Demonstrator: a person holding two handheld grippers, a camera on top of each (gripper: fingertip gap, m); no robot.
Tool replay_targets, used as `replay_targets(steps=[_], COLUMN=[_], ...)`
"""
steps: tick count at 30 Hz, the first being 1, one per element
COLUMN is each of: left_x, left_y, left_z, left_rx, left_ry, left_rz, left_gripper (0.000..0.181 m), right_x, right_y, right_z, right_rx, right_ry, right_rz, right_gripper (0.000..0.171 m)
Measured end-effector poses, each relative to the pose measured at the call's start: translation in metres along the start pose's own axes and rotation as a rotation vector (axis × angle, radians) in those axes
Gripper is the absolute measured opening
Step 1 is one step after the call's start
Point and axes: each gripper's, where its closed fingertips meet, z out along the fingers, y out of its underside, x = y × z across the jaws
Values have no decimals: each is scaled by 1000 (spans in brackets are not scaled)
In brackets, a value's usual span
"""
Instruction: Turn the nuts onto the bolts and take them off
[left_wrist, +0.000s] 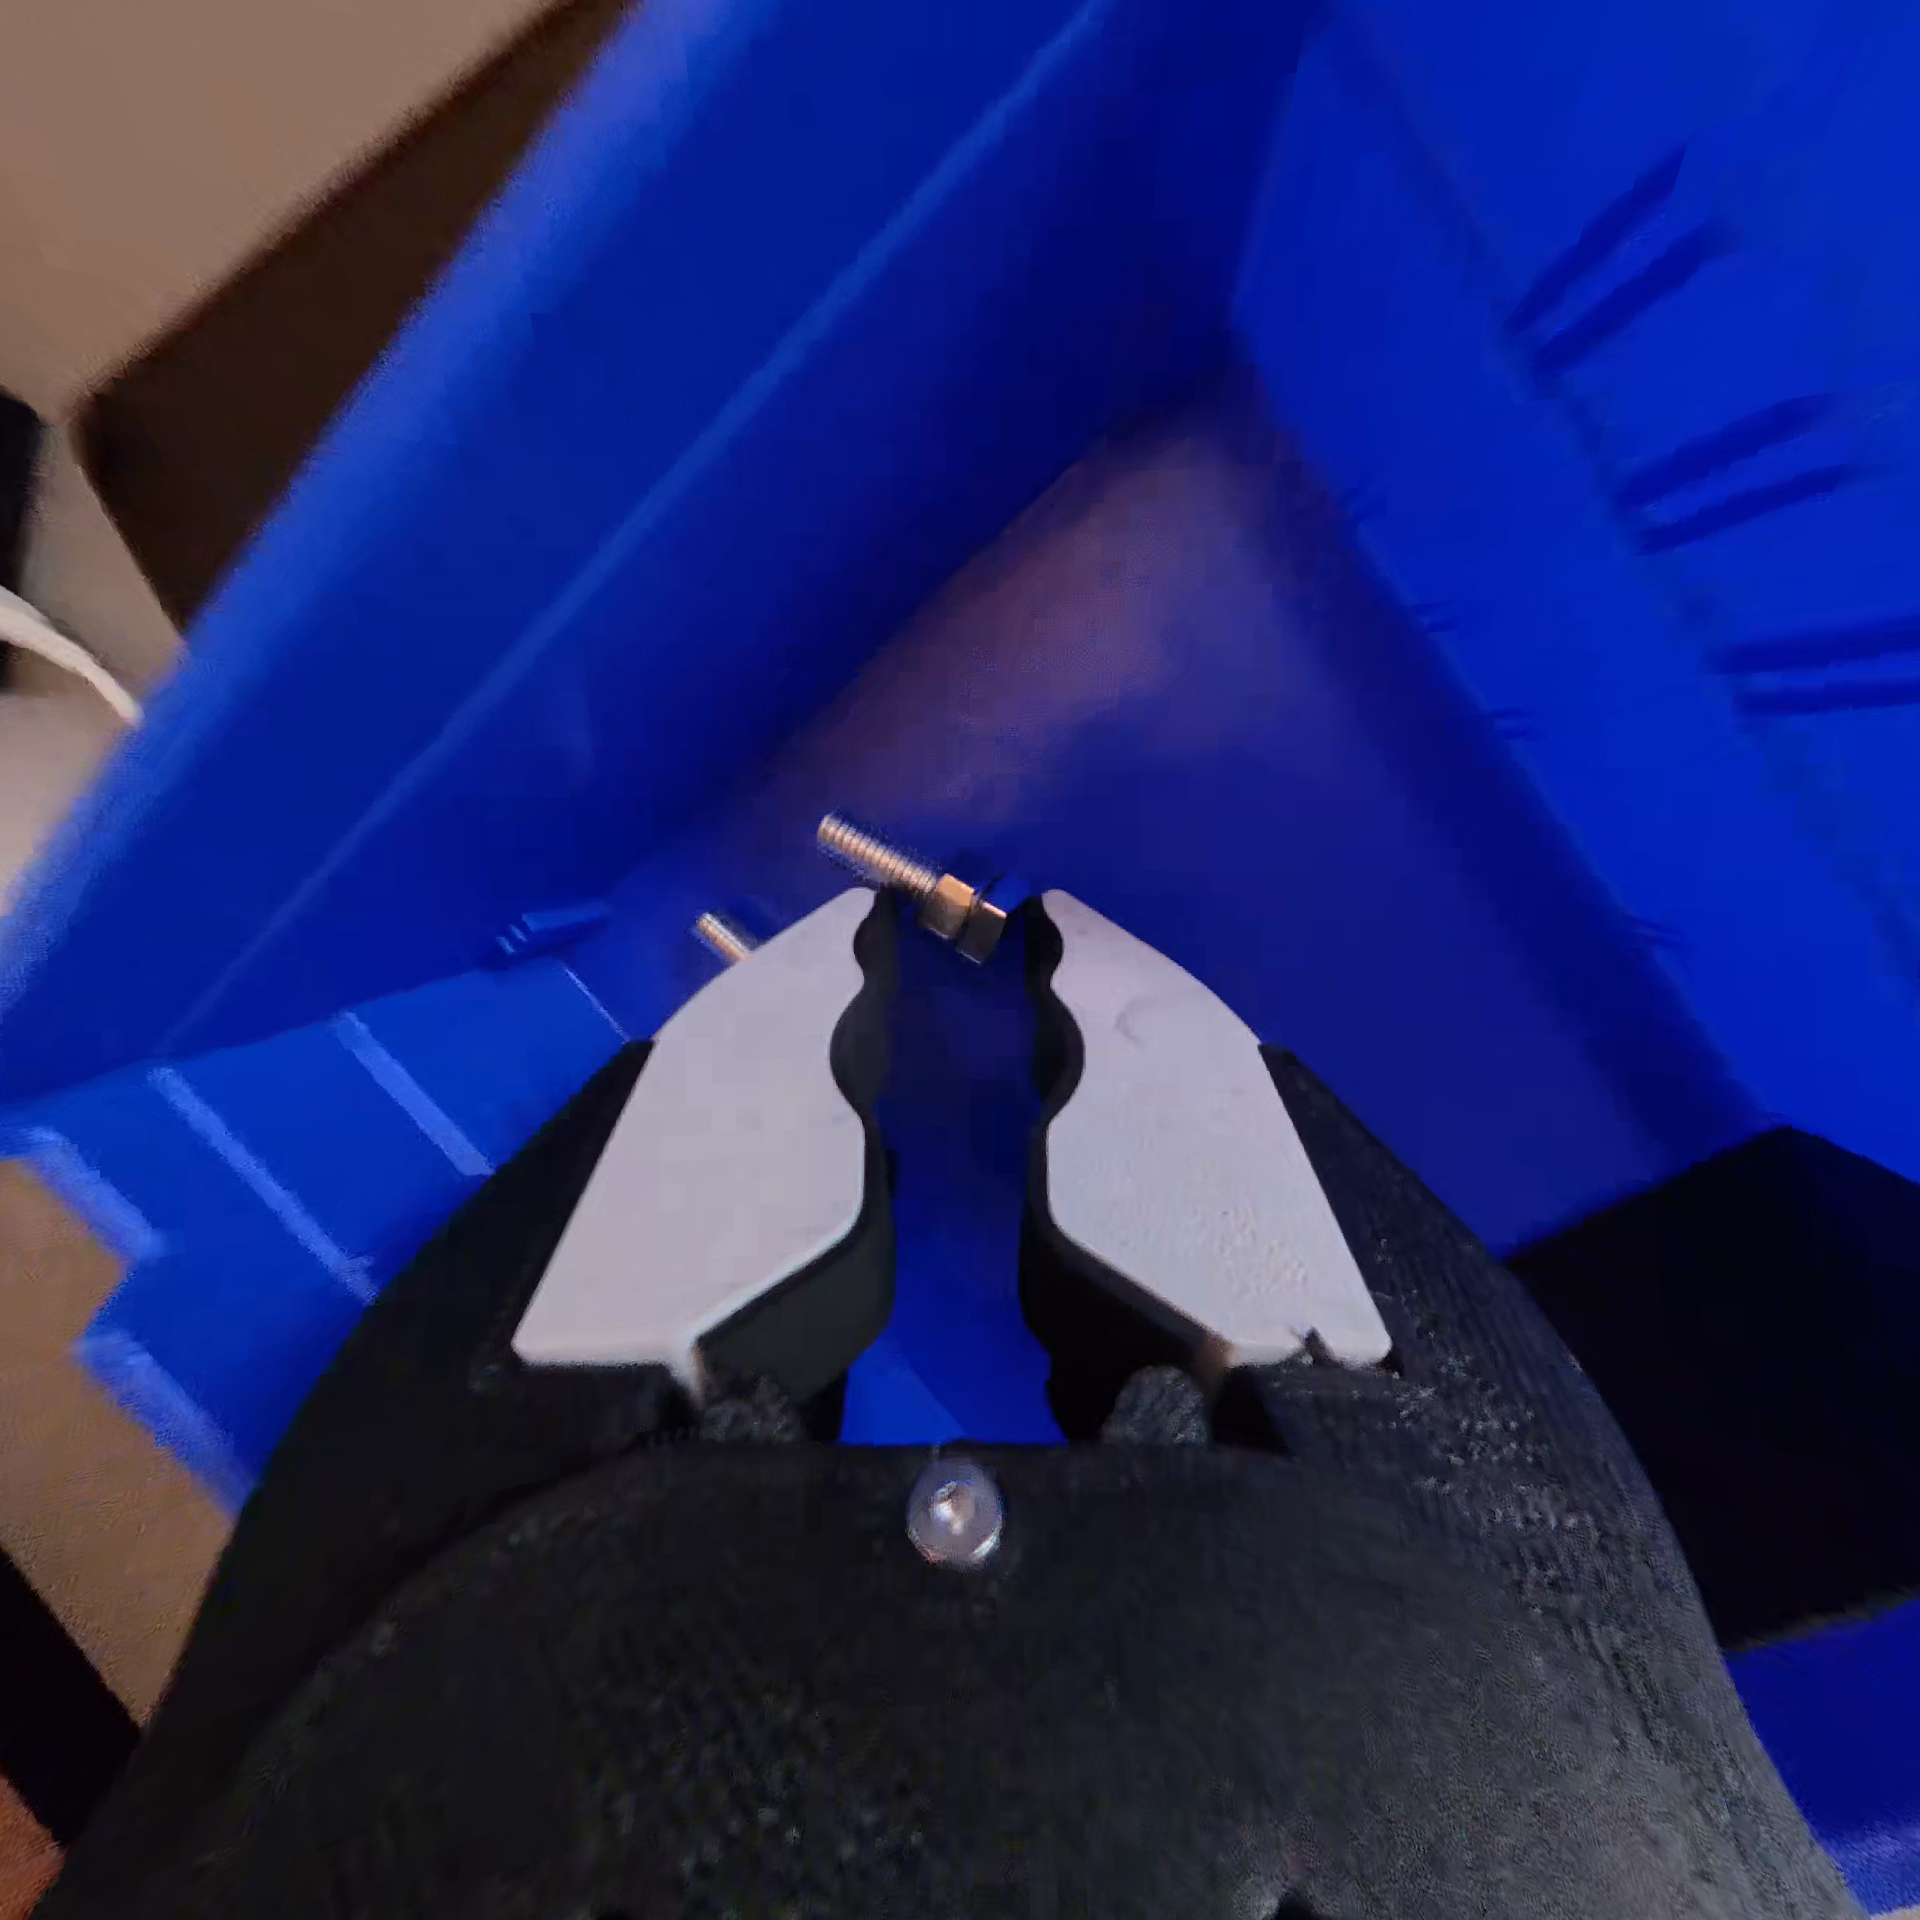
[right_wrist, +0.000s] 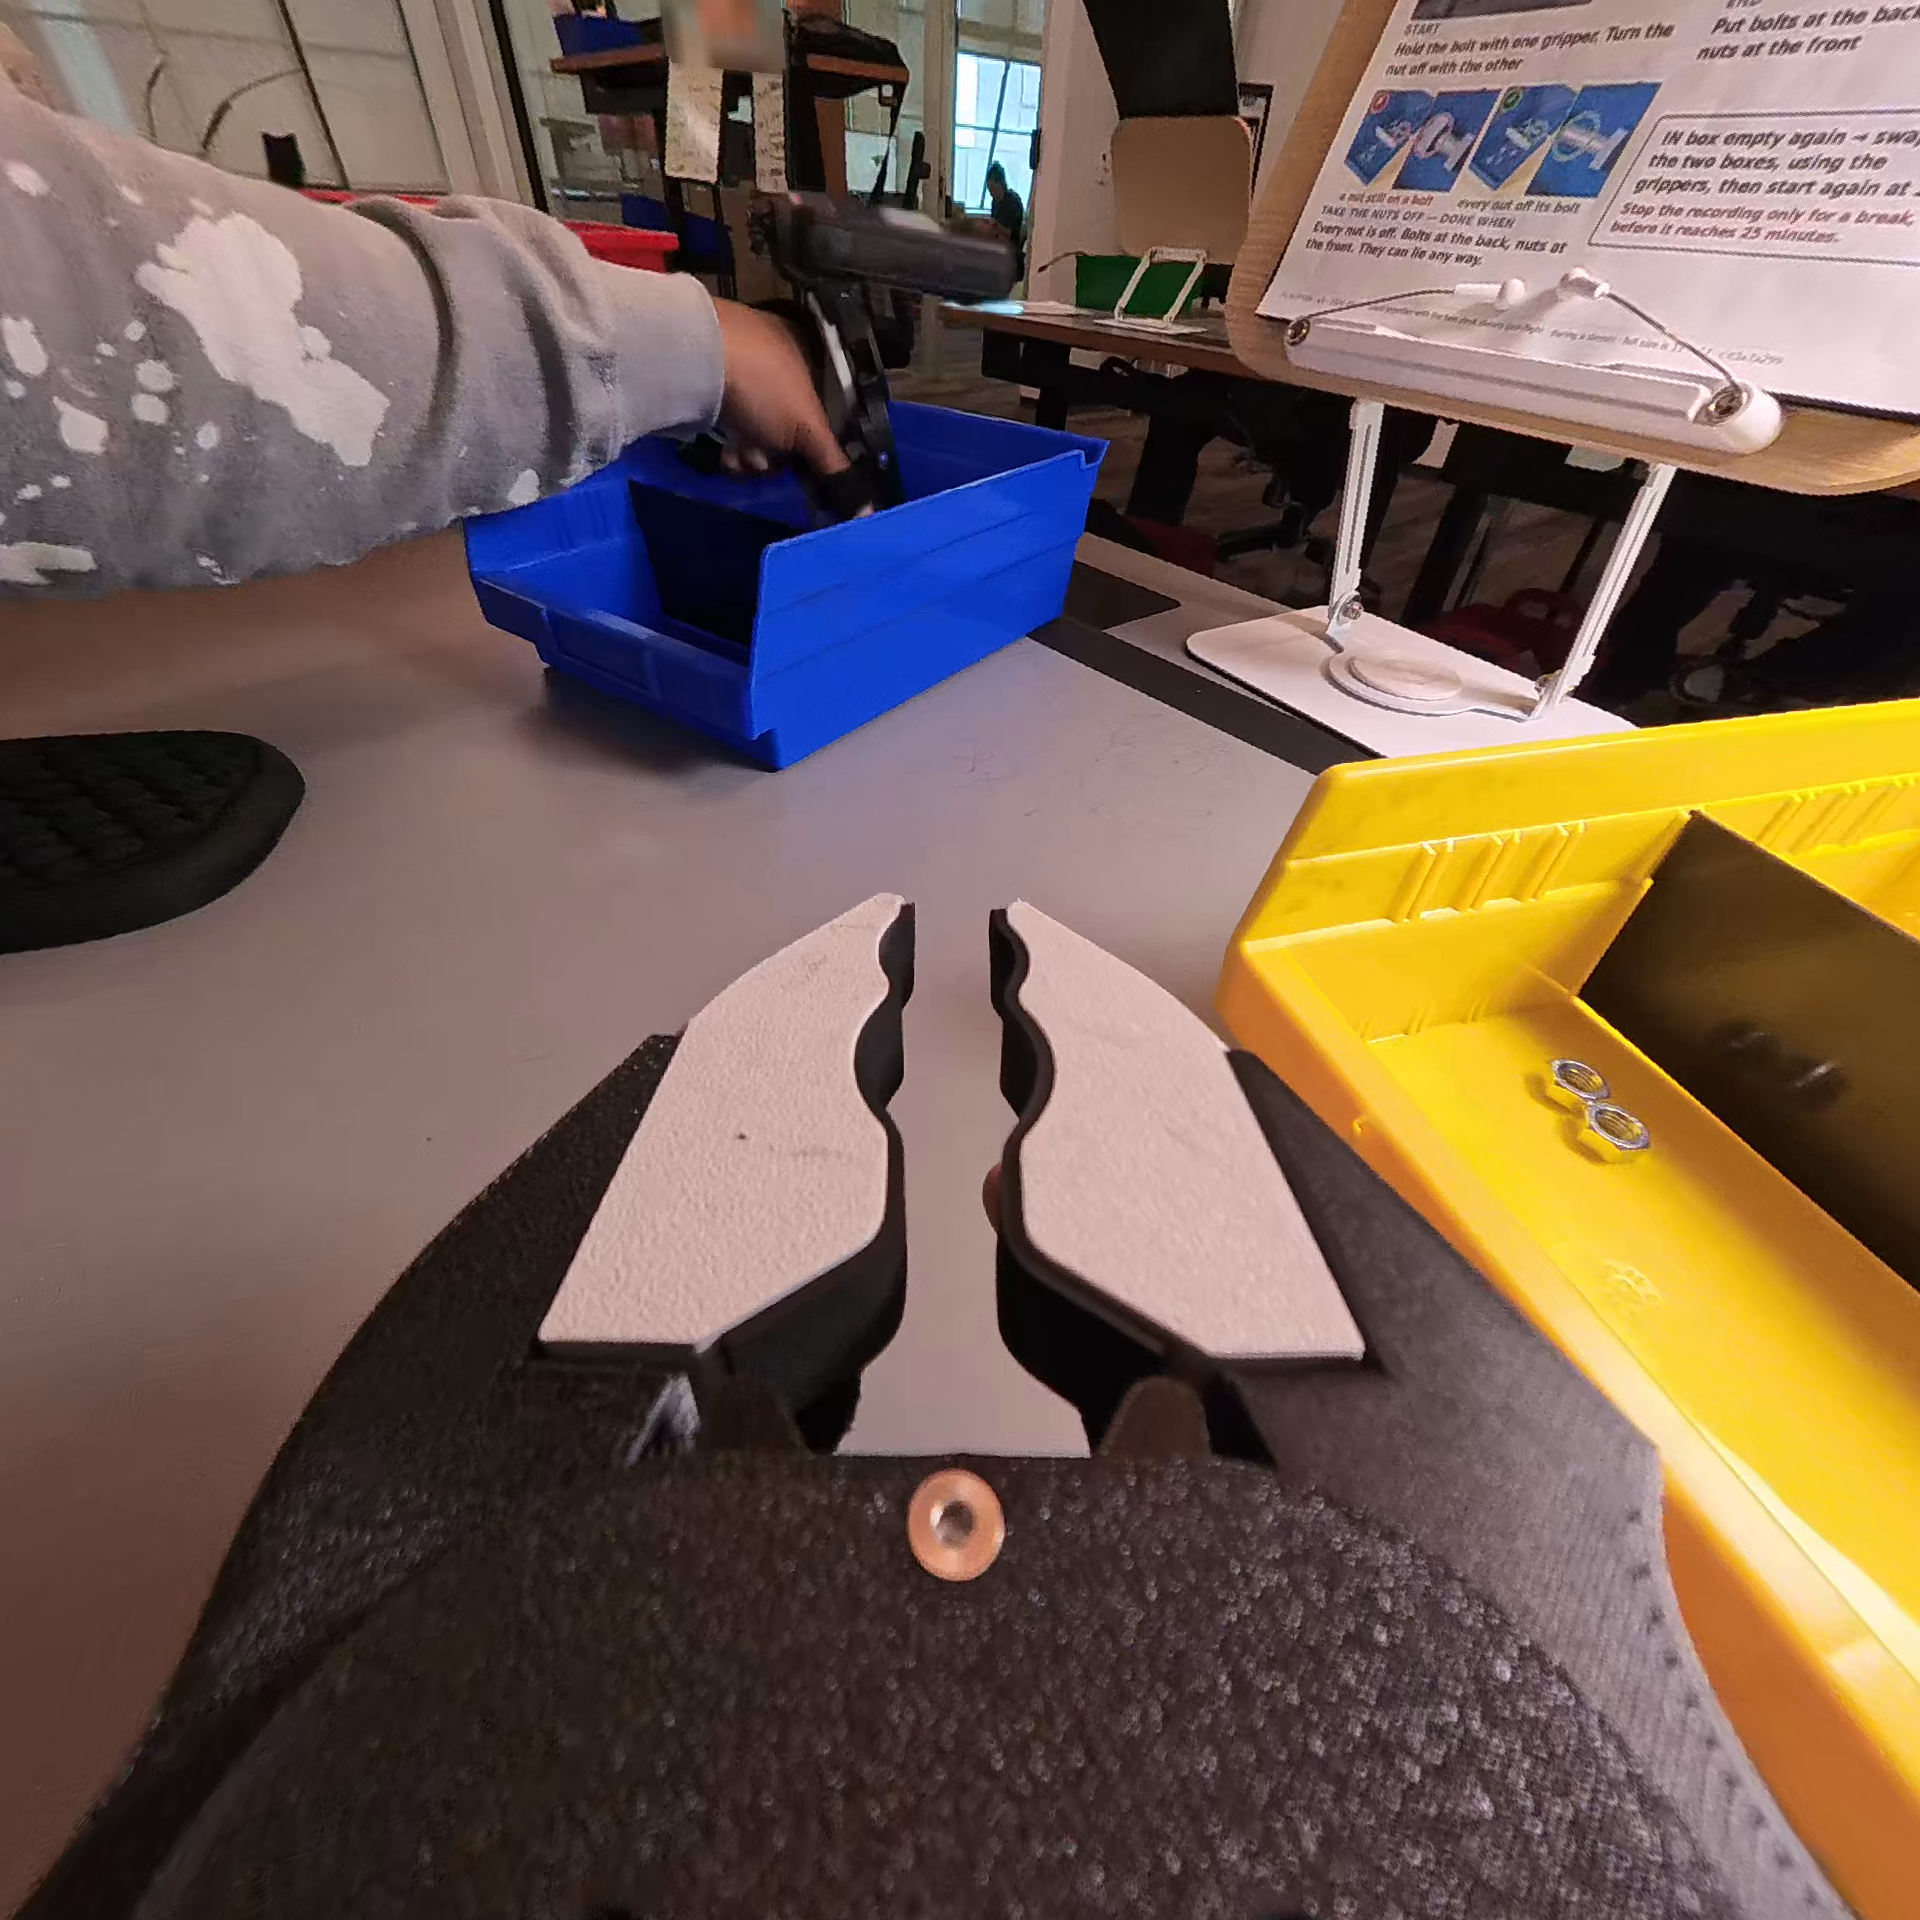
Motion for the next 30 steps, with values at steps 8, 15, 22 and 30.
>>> replay_targets(steps=[8, 15, 22, 30], left_x=[69, 185, 274, 309], left_y=[-54, -41, -10, 6], left_z=[-141, -286, -347, -327], left_rx=[678, 1263, 1537, 1507], left_ry=[-21, 55, 213, 266], left_rz=[259, 475, 653, 807], left_gripper=[22, 20, 20, 20], right_x=[5, 5, -12, -41], right_y=[-19, -116, -224, -200], right_z=[7, 33, 51, 60], right_rx=[46, 162, 319, 239], right_ry=[-12, -88, -303, -597], right_rz=[61, 121, 267, 364], right_gripper=[14, 19, 29, 14])
